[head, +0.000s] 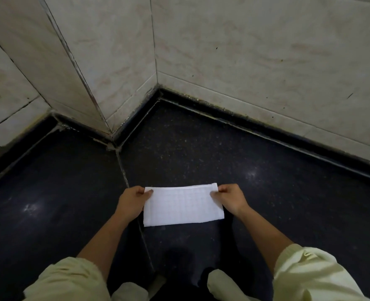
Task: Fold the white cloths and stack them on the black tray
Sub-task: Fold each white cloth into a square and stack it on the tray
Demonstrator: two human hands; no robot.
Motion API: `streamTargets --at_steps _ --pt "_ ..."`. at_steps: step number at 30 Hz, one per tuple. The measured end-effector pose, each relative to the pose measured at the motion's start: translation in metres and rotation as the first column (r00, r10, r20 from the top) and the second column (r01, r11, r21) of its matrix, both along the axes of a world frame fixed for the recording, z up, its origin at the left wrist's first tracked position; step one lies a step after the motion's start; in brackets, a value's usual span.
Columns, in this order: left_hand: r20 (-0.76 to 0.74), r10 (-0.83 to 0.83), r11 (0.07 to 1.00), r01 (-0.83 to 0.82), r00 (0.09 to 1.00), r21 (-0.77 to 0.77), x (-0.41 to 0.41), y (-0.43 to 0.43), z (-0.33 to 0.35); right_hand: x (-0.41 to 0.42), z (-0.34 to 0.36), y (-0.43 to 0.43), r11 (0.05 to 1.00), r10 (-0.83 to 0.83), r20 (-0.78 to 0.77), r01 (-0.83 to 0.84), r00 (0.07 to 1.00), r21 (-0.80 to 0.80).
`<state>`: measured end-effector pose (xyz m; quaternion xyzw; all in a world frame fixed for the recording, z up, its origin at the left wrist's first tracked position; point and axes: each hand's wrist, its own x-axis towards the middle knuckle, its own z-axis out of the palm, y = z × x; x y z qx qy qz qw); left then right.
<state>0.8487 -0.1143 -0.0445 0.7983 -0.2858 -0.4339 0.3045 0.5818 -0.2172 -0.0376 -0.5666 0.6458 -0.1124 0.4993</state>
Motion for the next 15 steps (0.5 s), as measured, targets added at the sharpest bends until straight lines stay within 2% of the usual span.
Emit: streamTargets --at_steps 5,10,13,15 --pt "0.172 -0.061 0.998 0.063 0.983 -0.003 0.000 -0.001 -0.005 0.006 -0.003 -0.004 0.998 0.025 -0.109 -0.031 0.994 -0.050" --pt "0.245 -0.096 0.995 0.096 0.965 0.012 0.002 0.003 -0.012 0.011 -0.001 -0.002 0.991 0.058 -0.186 -0.079 0.981 -0.105" --pt "0.323 -0.062 0.997 0.074 0.945 -0.026 -0.003 0.009 -0.009 0.012 0.001 0.003 0.956 0.070 -0.288 -0.146 0.955 -0.253" --pt "0.421 -0.013 0.994 0.059 0.907 -0.095 -0.011 0.016 -0.006 0.012 0.004 0.011 0.888 0.105 -0.361 -0.250 0.927 -0.386"
